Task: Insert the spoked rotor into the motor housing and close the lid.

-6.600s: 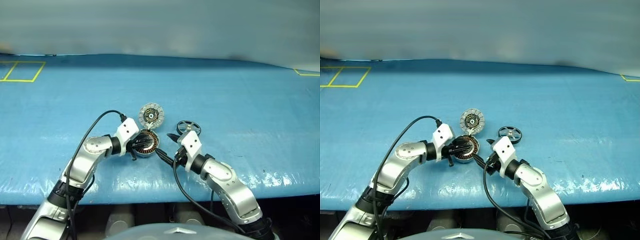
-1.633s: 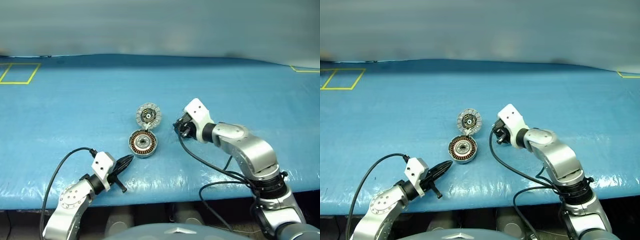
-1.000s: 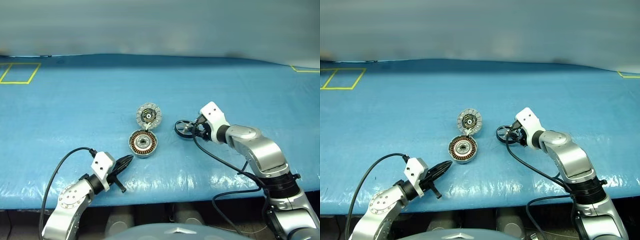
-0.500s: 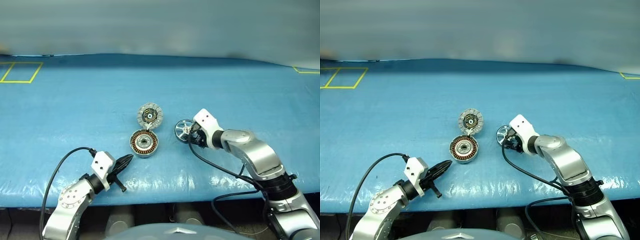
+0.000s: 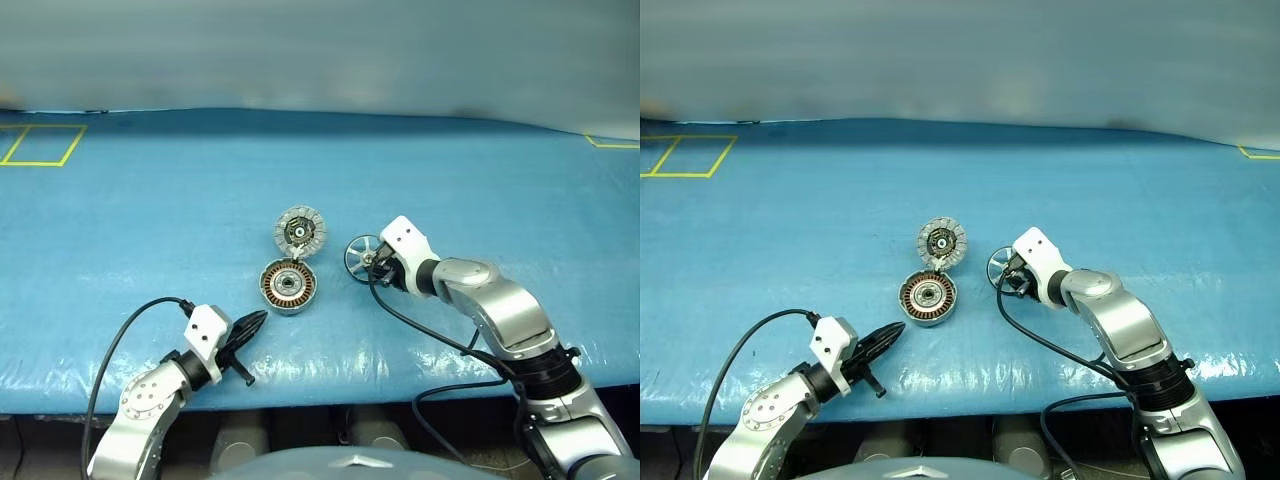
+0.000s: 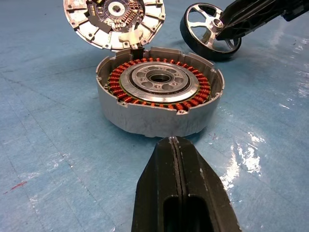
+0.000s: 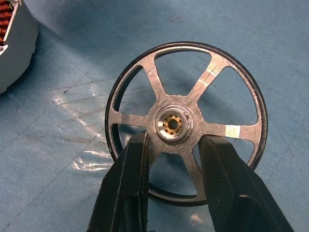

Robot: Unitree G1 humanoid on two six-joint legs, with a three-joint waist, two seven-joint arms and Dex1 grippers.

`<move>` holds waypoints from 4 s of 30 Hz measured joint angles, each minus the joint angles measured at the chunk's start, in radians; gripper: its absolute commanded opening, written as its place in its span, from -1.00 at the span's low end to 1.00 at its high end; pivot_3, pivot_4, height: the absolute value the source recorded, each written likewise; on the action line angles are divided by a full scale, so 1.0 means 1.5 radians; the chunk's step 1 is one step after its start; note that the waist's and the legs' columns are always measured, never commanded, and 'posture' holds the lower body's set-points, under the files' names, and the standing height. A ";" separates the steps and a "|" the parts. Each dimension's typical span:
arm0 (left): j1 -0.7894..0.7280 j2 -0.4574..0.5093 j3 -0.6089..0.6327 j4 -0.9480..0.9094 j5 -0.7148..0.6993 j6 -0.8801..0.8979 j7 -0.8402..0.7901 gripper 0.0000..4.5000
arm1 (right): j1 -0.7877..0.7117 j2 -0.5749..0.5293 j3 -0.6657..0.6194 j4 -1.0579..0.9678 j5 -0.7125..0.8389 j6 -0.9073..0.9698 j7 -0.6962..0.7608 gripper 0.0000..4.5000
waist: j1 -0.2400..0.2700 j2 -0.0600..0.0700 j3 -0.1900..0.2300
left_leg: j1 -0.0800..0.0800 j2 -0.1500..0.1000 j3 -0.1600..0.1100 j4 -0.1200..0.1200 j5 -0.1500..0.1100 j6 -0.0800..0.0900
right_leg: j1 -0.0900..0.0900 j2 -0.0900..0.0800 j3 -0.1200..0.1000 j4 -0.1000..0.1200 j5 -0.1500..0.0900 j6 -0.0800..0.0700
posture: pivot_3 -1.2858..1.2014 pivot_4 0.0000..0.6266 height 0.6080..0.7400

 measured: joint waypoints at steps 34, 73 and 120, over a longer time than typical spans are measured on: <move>0.009 0.003 0.014 0.000 -0.002 -0.001 0.005 -1.00 | -0.107 0.081 0.095 -0.123 0.174 0.116 0.062 -0.47 | 0.000 0.001 0.001 | -0.001 0.000 0.000 0.000 0.000 0.000 | -0.001 -0.001 -0.001 0.000 0.000 0.000 | 0.03 -0.52 1.00; 0.020 -0.011 0.010 0.024 0.052 -0.086 0.030 -1.00 | -0.122 0.103 0.145 -0.029 0.125 0.062 0.055 -0.47 | 0.000 0.001 0.001 | -0.001 0.000 0.000 0.000 0.000 0.000 | -0.001 -0.001 -0.001 0.000 0.000 0.000 | 0.03 -0.52 1.00; 0.020 -0.015 0.000 0.025 0.055 -0.095 0.034 -1.00 | -0.146 0.135 0.164 -0.007 0.100 0.101 0.053 -0.48 | -0.015 0.001 0.000 | 0.000 0.000 0.000 0.000 0.000 0.000 | -0.001 -0.001 -0.001 0.001 0.000 0.000 | 0.03 -0.52 1.00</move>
